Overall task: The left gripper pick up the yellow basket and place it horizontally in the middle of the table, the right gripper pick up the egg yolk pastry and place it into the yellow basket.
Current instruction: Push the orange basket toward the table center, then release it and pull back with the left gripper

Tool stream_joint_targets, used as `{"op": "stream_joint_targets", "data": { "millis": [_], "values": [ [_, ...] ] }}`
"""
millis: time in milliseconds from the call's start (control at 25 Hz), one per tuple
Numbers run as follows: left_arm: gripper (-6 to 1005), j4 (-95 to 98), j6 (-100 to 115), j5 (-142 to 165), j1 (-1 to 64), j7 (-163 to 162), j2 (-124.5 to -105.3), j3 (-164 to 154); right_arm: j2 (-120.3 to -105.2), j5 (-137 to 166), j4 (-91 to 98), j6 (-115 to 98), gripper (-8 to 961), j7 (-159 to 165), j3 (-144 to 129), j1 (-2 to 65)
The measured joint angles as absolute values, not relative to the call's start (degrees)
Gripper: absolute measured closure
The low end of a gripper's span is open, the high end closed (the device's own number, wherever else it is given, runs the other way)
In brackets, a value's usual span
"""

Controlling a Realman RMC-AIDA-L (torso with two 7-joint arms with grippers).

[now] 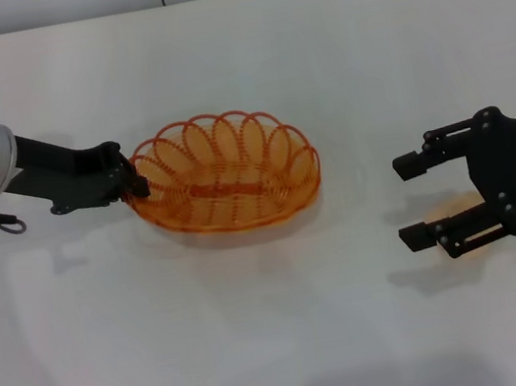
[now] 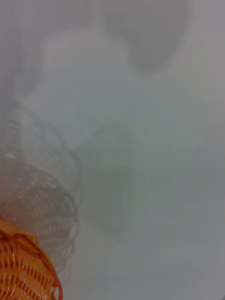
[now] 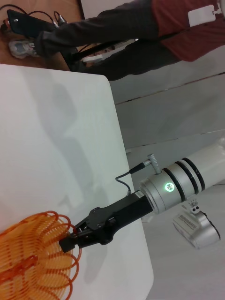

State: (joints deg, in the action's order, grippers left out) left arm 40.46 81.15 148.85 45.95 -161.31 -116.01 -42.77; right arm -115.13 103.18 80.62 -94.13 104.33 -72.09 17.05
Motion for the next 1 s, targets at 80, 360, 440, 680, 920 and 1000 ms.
{"op": "stream_joint_targets", "data": {
  "millis": [80, 360, 440, 680, 920, 1000],
  "values": [
    [878, 40.43, 81.07, 149.00, 46.05, -161.21, -116.02, -42.80, -115.14, 103.15, 80.64, -94.13, 184, 104.33, -72.12, 17.05],
    [870, 40.43, 80.80, 149.09, 46.24, -161.06, -116.20, -42.89, -115.14, 103.09, 80.69, -94.13, 184, 104.33, -72.16, 17.05],
    [868, 40.42, 80.76, 149.09, 46.26, -161.06, -116.25, -42.89, -115.14, 103.09, 80.75, -94.13, 184, 104.33, -72.16, 17.05],
    [861, 40.13, 80.00, 149.10, 46.04, -161.07, -116.43, -42.89, -115.14, 103.09, 80.79, -94.13, 184, 104.33, -72.16, 17.05],
    [855, 38.88, 79.17, 148.92, 46.48, -160.92, -116.58, -42.89, -115.13, 103.09, 80.79, -94.19, 184, 104.32, -72.16, 17.05],
    [853, 38.87, 79.15, 148.73, 46.64, -160.87, -116.70, -42.89, -115.13, 103.09, 80.79, -94.23, 184, 104.32, -72.16, 17.05]
  ]
}}
